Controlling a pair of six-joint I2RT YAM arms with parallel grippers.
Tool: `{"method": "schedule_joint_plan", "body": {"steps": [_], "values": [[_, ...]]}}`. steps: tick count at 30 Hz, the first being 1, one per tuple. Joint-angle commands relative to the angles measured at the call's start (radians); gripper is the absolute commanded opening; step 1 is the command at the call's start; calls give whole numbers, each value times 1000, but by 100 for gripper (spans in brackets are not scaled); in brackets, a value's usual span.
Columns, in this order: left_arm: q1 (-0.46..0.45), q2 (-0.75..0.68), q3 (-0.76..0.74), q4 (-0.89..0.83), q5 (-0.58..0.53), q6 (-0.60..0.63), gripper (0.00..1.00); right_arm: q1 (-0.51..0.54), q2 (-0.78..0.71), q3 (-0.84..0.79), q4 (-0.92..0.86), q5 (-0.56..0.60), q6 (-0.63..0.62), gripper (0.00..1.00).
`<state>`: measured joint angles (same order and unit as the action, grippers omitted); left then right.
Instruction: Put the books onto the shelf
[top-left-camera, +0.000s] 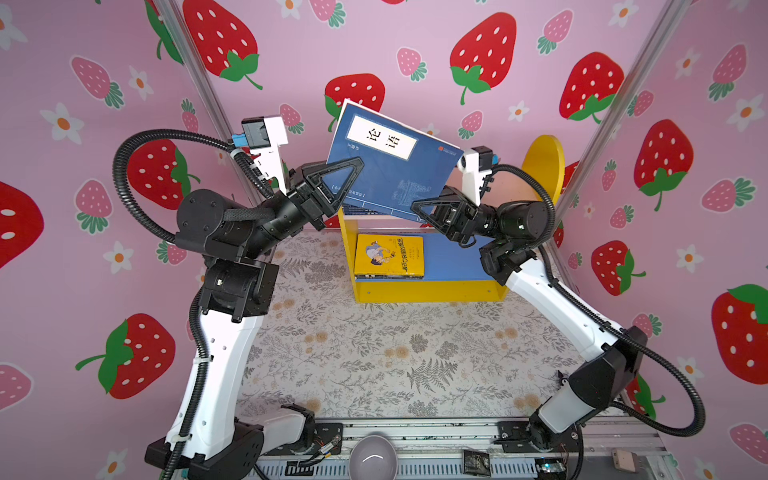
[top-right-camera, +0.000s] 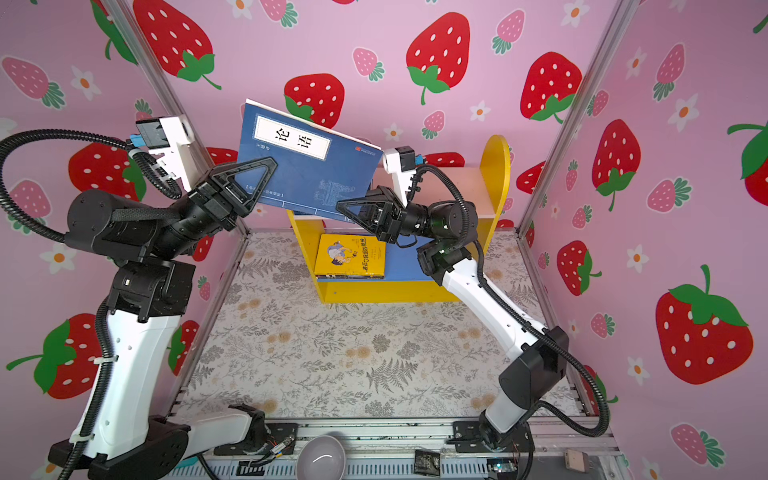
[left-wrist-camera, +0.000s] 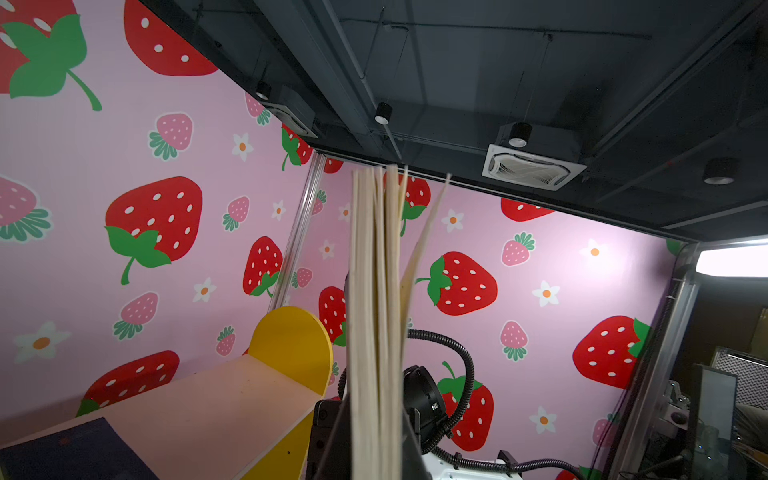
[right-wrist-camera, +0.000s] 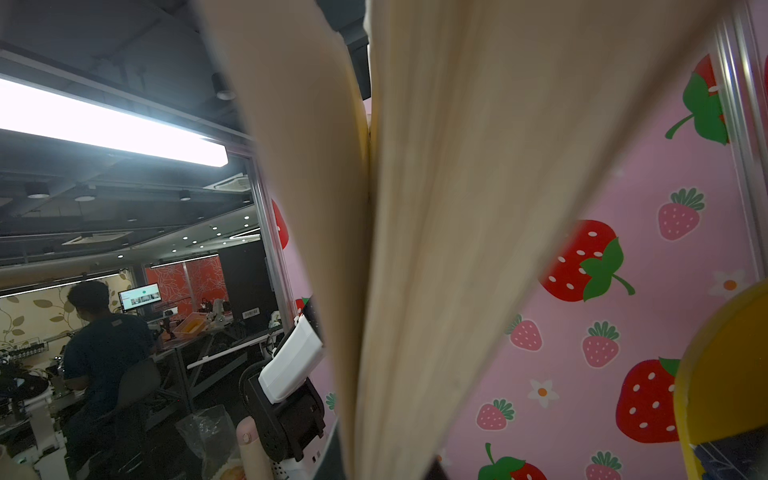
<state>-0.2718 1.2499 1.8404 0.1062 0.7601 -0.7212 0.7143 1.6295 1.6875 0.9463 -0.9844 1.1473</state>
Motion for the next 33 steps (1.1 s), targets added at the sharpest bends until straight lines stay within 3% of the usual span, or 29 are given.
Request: {"method": "schedule_joint_plan", "body": {"steps": [1, 4, 6, 9, 12, 17, 21, 25, 29, 33], "values": [[-23, -14, 5, 44, -34, 7, 4, 5, -29, -14, 43, 76, -21, 0], [-22, -30, -2, 8, -48, 44, 45, -3, -41, -17, 30, 70, -33, 0], [-22, -52, -6, -53, -64, 103, 65, -24, -54, -23, 12, 70, -31, 0], [-23, -93, -2, -203, -90, 251, 84, -69, -64, -11, -37, 59, -13, 0], [-21, -96, 45, -362, -89, 357, 91, -105, -34, 50, -54, -3, 59, 0], [-21, -48, 130, -448, -52, 354, 90, -120, 13, 141, -67, -88, 131, 0], [-21, 8, 202, -498, -57, 342, 80, -121, 2, 153, -104, -109, 105, 0], [-21, 35, 201, -419, 18, 290, 73, -122, -28, 129, -131, -108, 68, 0], [-21, 43, 191, -344, 48, 236, 52, -123, -59, 95, -133, -101, 39, 0], [-21, 49, 187, -332, 48, 220, 19, -124, -68, 84, -131, -82, 24, 0]]}}
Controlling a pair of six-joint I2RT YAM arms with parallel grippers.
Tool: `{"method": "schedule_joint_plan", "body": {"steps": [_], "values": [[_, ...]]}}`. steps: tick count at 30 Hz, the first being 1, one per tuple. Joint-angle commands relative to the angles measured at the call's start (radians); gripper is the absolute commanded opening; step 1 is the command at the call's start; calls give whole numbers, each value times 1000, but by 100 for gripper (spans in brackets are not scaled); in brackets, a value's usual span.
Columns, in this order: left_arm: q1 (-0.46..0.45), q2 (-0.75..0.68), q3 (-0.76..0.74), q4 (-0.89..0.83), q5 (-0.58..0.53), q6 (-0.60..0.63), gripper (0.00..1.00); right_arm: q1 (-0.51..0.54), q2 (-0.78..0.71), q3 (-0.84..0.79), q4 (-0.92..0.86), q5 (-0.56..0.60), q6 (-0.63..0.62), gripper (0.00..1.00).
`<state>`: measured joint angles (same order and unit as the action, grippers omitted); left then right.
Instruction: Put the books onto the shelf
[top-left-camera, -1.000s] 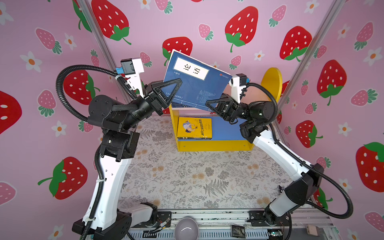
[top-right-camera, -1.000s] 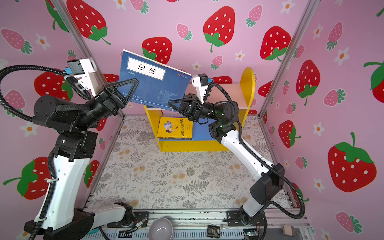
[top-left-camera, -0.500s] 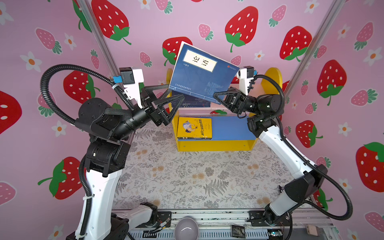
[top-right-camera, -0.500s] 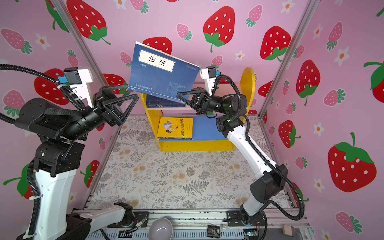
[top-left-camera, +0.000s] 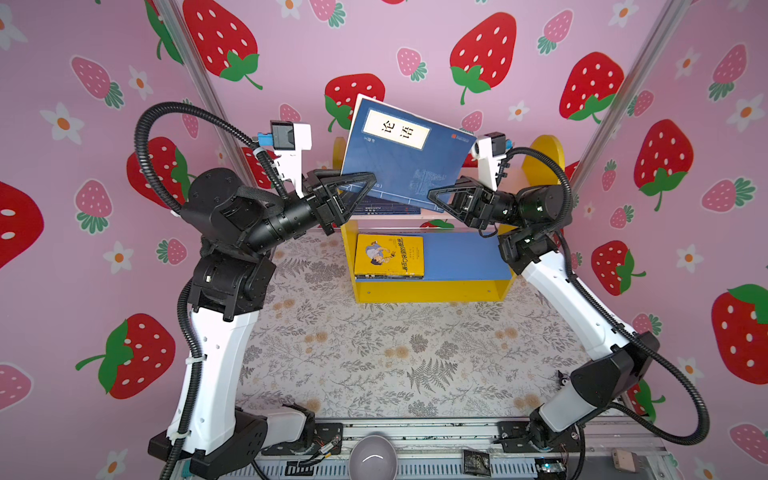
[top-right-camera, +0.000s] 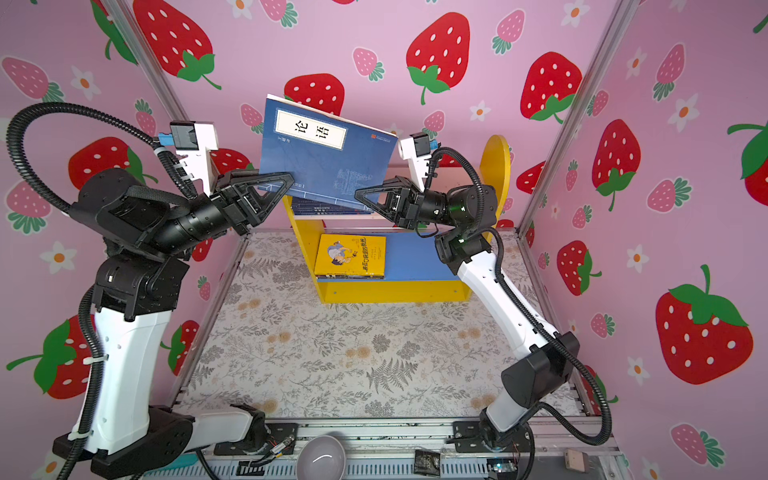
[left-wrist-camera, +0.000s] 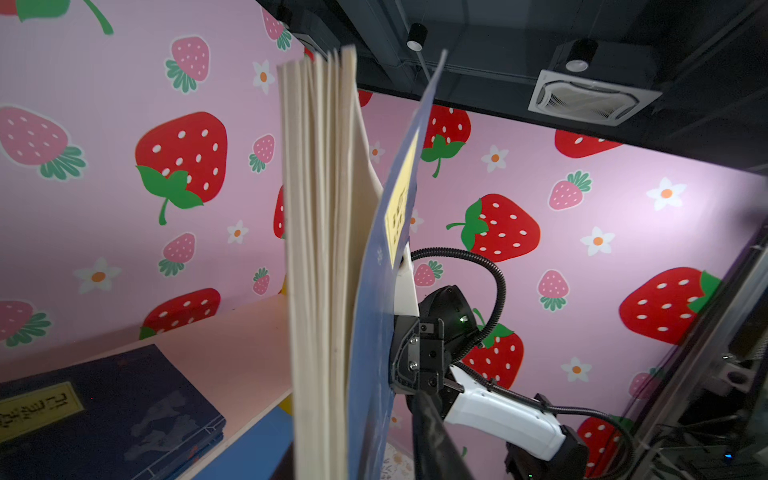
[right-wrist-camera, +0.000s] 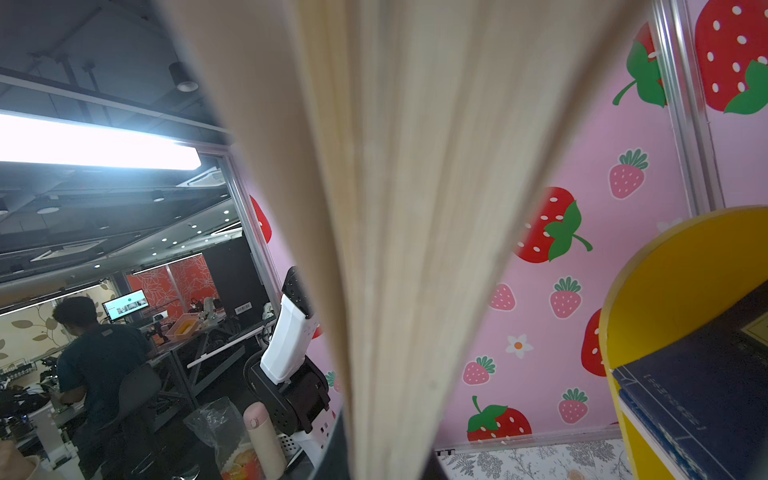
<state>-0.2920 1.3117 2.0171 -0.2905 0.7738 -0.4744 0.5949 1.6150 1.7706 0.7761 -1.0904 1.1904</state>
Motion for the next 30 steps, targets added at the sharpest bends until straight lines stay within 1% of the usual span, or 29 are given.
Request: {"method": "schedule_joint_plan", "body": {"steps": [1, 2, 3, 4, 6, 7, 8, 9, 10, 11, 12, 13, 14, 15, 17, 19, 22, 25, 27, 30], "values": [[-1, -12, 9, 65, 30, -30, 11, -4, -53, -4, 38, 32, -25, 0], [-1, -12, 7, 64, 25, -30, 7, -5, -55, -10, 36, 43, -34, 0], [0, -12, 7, 63, 19, -30, 1, -4, -55, -11, 30, 50, -46, 4], [-1, -11, 10, 61, -2, -36, 0, -4, -55, -10, 8, 62, -70, 11], [1, -1, 34, 21, -71, -43, 0, -8, -65, -9, -72, 106, -165, 35], [0, 6, 43, 4, -113, -52, 0, -13, -80, -8, -169, 155, -256, 49], [0, 13, 46, -6, -158, -70, 0, -15, -97, -5, -271, 225, -351, 59], [2, 23, 47, -12, -205, -97, 0, -18, -122, -4, -396, 345, -469, 67], [3, 39, 50, -22, -248, -125, 0, -14, -148, -12, -497, 499, -582, 73], [4, 58, 65, -47, -284, -142, 0, -11, -173, -33, -534, 639, -650, 75], [4, 86, 99, -93, -326, -155, 0, -10, -202, -74, -538, 785, -697, 76], [6, 119, 135, -131, -342, -166, 0, -9, -224, -110, -537, 913, -727, 76], [9, 149, 165, -157, -341, -177, 0, -10, -235, -132, -530, 969, -750, 76], [12, 184, 206, -187, -331, -192, 0, -9, -240, -137, -538, 991, -783, 77], [26, 239, 267, -223, -293, -231, 0, 1, -238, -127, -550, 992, -826, 77], [43, 270, 286, -226, -262, -274, 0, 14, -226, -108, -560, 1002, -872, 77], [64, 280, 274, -241, -267, -307, 0, 18, -188, -63, -587, 1020, -910, 75], [90, 276, 234, -238, -260, -349, 0, 22, -126, 9, -625, 1000, -957, 75], [106, 281, 210, -217, -231, -381, 0, 38, -76, 62, -644, 975, -1016, 75], [123, 290, 188, -191, -188, -422, 0, 75, -11, 124, -651, 999, -1102, 76]]}}
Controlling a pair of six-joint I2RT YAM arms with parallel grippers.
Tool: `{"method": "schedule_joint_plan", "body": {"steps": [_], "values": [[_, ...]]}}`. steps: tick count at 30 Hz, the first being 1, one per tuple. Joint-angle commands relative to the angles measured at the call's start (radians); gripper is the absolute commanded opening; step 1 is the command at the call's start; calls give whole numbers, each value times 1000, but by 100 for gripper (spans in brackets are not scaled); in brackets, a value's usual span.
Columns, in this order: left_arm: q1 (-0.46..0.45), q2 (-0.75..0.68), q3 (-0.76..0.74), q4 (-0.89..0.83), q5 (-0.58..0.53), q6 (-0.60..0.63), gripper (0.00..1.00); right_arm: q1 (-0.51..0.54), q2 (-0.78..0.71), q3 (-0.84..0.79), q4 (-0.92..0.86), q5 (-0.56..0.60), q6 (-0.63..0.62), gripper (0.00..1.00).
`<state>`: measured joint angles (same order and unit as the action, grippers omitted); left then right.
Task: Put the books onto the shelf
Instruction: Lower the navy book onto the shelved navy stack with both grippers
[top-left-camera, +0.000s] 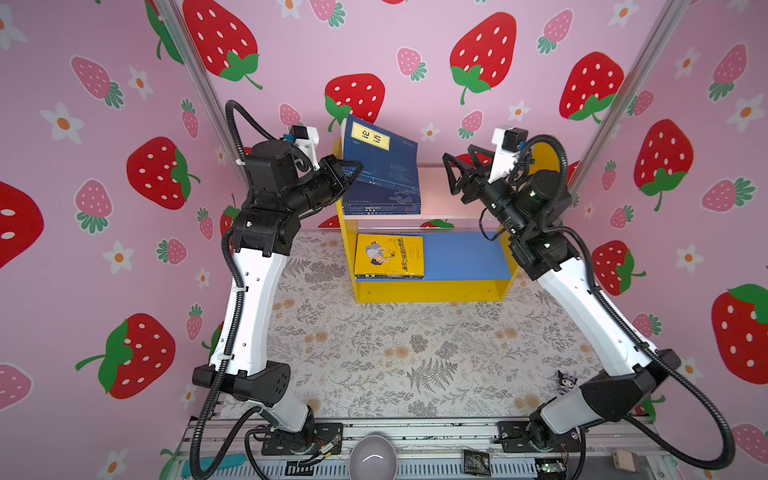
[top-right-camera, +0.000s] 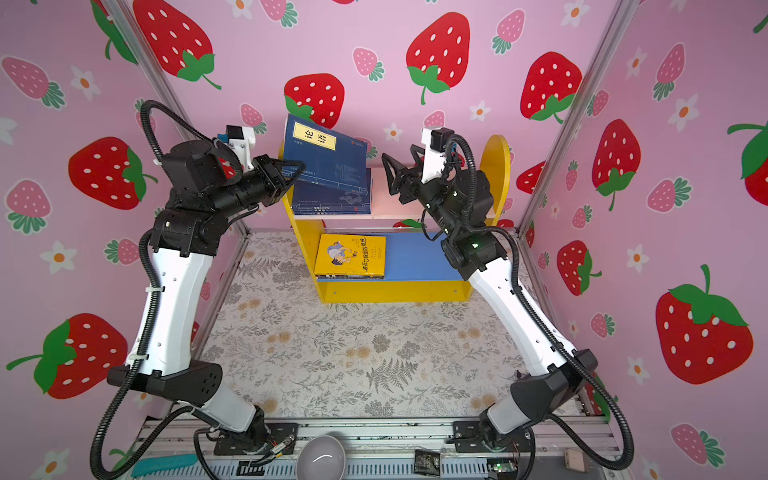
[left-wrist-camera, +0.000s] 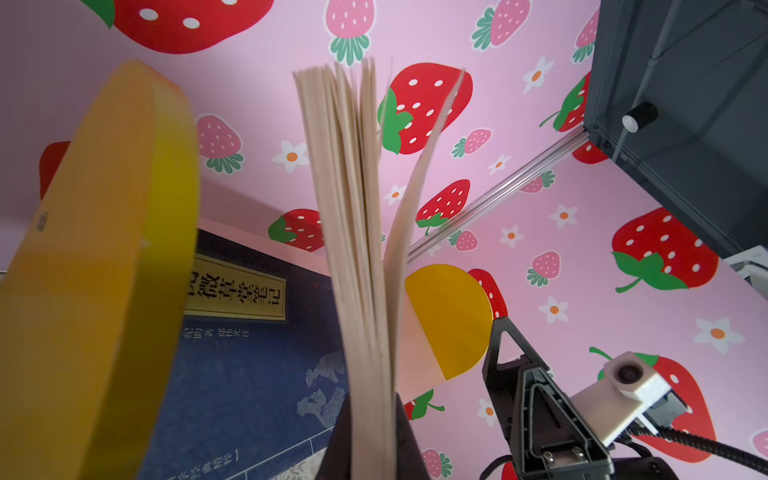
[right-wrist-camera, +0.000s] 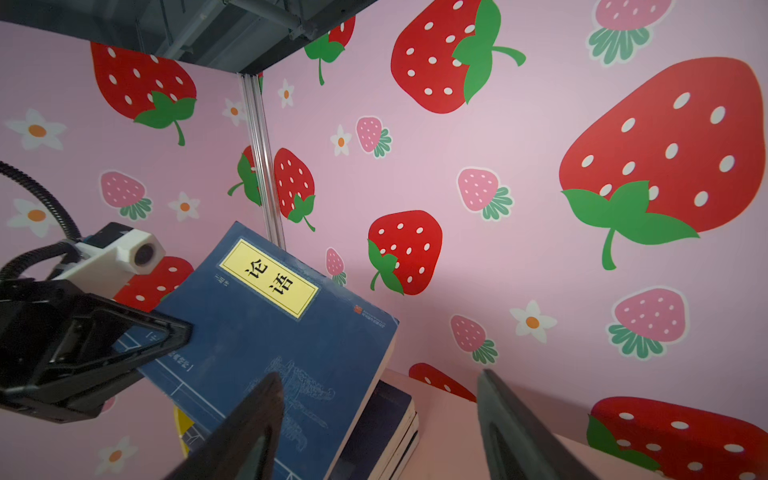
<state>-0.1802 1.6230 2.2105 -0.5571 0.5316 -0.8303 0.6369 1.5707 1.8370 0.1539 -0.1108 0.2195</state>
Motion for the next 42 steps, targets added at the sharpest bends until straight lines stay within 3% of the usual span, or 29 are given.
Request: {"method": "schedule_joint_plan", "body": {"steps": [1, 9, 42], "values": [[14, -19, -12, 79, 65, -75, 0, 40, 56, 84, -37, 25, -155, 76], [30, -26, -66, 98, 104, -108, 0, 56, 168, 205, -118, 13, -232, 77], [48, -49, -135, 105, 126, -113, 0, 86, 232, 217, -160, -12, -299, 77]]}}
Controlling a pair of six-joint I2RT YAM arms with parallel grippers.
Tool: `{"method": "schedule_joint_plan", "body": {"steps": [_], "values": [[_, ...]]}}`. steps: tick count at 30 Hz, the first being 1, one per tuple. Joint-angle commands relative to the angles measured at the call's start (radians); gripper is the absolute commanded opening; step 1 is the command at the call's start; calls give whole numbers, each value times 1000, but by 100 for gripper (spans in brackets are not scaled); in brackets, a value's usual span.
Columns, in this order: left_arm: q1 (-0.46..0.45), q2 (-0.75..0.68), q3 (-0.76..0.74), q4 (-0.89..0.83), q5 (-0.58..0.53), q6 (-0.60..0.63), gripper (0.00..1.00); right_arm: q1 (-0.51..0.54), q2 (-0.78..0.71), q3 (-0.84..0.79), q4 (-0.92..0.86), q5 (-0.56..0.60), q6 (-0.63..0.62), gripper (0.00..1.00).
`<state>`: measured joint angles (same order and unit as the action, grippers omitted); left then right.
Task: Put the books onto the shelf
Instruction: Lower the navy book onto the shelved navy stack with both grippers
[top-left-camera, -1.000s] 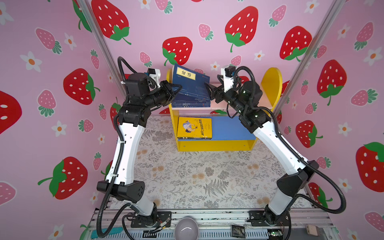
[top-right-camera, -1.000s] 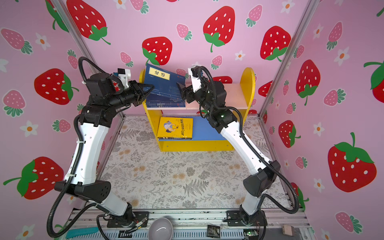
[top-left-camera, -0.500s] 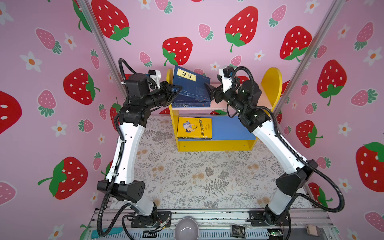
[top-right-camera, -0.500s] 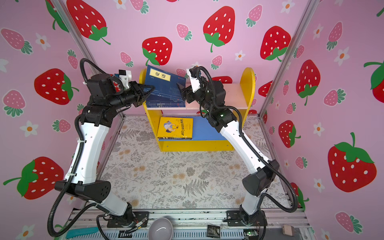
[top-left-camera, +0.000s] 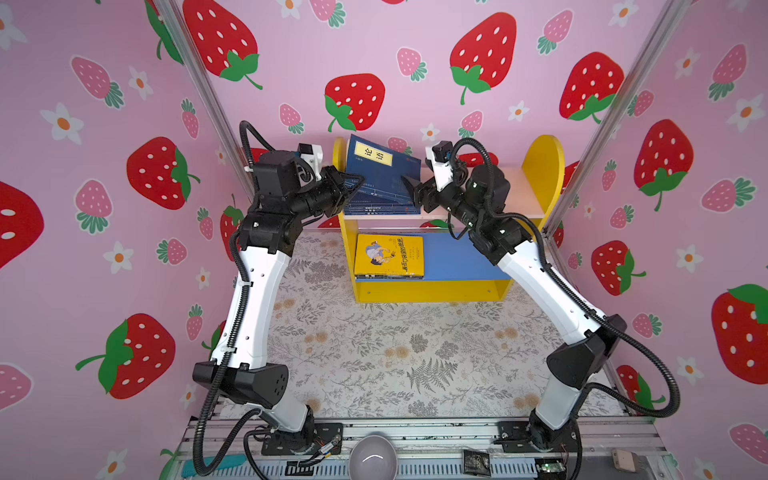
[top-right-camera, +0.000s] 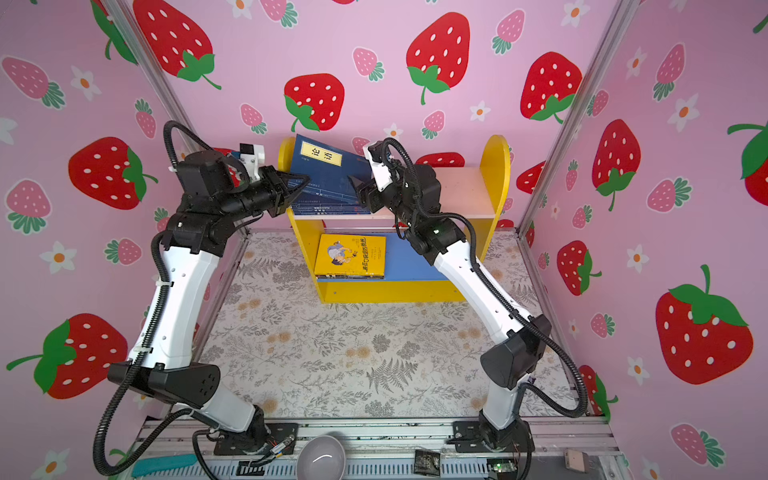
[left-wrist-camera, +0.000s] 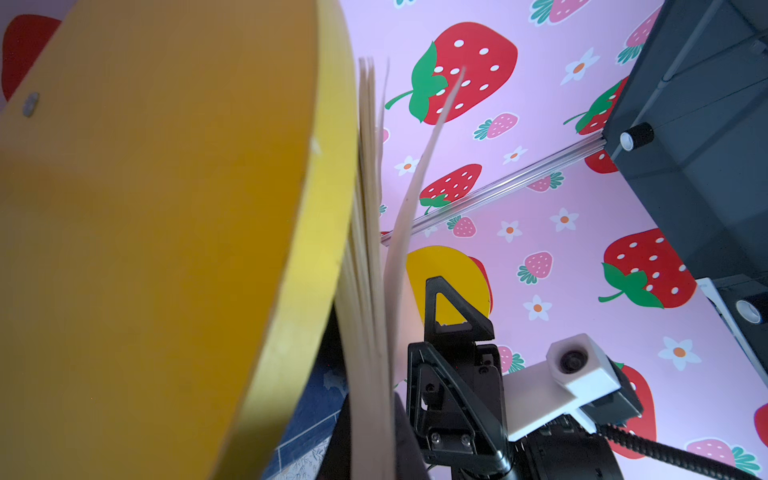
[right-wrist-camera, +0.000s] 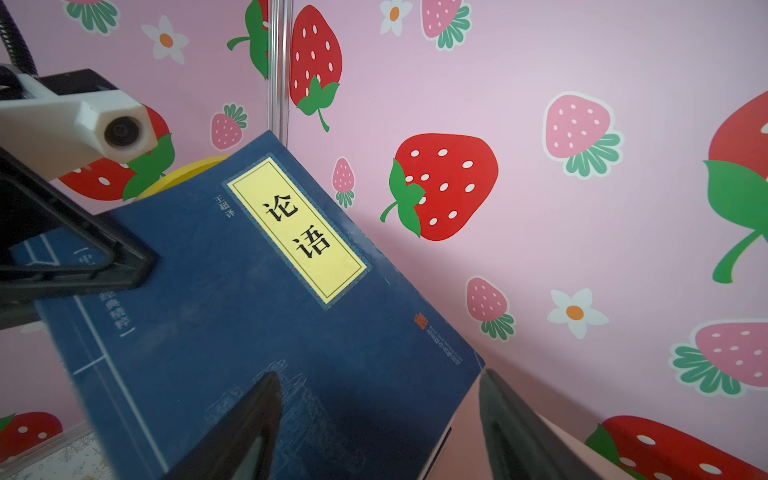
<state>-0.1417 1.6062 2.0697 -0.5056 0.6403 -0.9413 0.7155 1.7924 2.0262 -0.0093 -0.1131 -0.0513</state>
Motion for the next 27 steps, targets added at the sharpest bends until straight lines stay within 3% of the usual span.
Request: {"method": "schedule_joint_plan", "body": {"steps": [1, 27], "values": [[11, -32, 3, 53, 20, -5, 0, 8, 10, 29, 3, -9, -30, 77], [6, -50, -48, 62, 24, 7, 0, 15, 35, 28, -10, 28, -71, 77]]}}
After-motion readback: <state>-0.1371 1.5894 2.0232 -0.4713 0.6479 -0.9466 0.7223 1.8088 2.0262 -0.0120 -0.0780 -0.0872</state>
